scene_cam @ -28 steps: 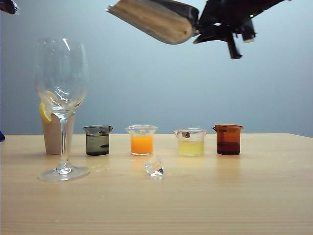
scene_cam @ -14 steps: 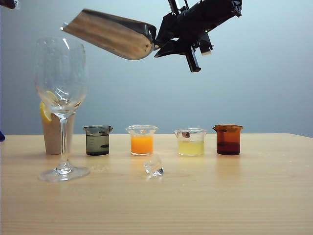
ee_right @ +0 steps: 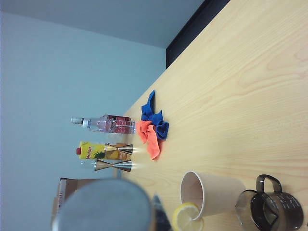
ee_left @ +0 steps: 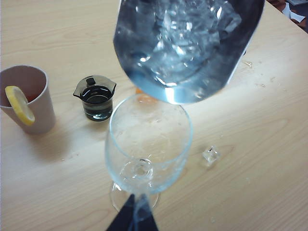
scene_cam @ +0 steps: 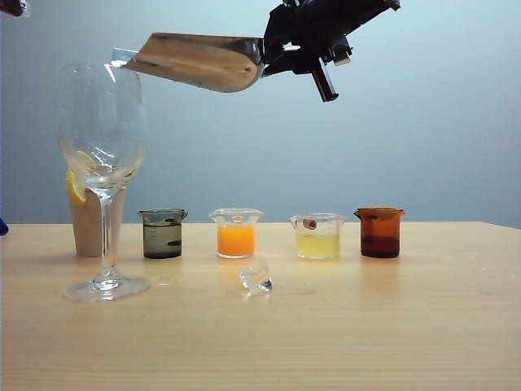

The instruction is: Pick up the ice scoop on the desk filled with ice cubes, pour the ice into the goblet, and finally put the scoop back on the table.

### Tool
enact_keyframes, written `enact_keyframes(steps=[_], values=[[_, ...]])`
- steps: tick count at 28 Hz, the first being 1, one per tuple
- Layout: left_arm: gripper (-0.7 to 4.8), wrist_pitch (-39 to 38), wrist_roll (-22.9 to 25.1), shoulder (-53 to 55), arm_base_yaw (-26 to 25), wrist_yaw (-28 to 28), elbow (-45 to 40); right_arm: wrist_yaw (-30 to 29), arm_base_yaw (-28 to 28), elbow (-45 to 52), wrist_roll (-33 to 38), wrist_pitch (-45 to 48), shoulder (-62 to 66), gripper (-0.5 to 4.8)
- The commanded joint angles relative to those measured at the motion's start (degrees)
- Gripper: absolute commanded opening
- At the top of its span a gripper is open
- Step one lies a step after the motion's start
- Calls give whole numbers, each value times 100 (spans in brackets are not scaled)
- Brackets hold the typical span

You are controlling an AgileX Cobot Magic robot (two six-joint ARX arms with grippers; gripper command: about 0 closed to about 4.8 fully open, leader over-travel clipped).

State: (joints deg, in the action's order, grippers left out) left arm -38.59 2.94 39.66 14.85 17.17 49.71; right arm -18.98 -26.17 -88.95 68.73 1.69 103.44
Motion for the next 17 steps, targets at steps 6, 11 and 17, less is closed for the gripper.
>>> enact_keyframes(steps=[6, 11, 17], values=[[-5, -37, -17, -13, 0, 26, 31, 42, -4, -59, -24, 109, -59, -6], [-5, -37, -17, -13, 0, 24, 28, 326, -144, -59, -57, 44, -59, -6], [-5, -37, -13, -13, 0, 24, 28, 341, -140, -59, -184, 31, -59, -6]])
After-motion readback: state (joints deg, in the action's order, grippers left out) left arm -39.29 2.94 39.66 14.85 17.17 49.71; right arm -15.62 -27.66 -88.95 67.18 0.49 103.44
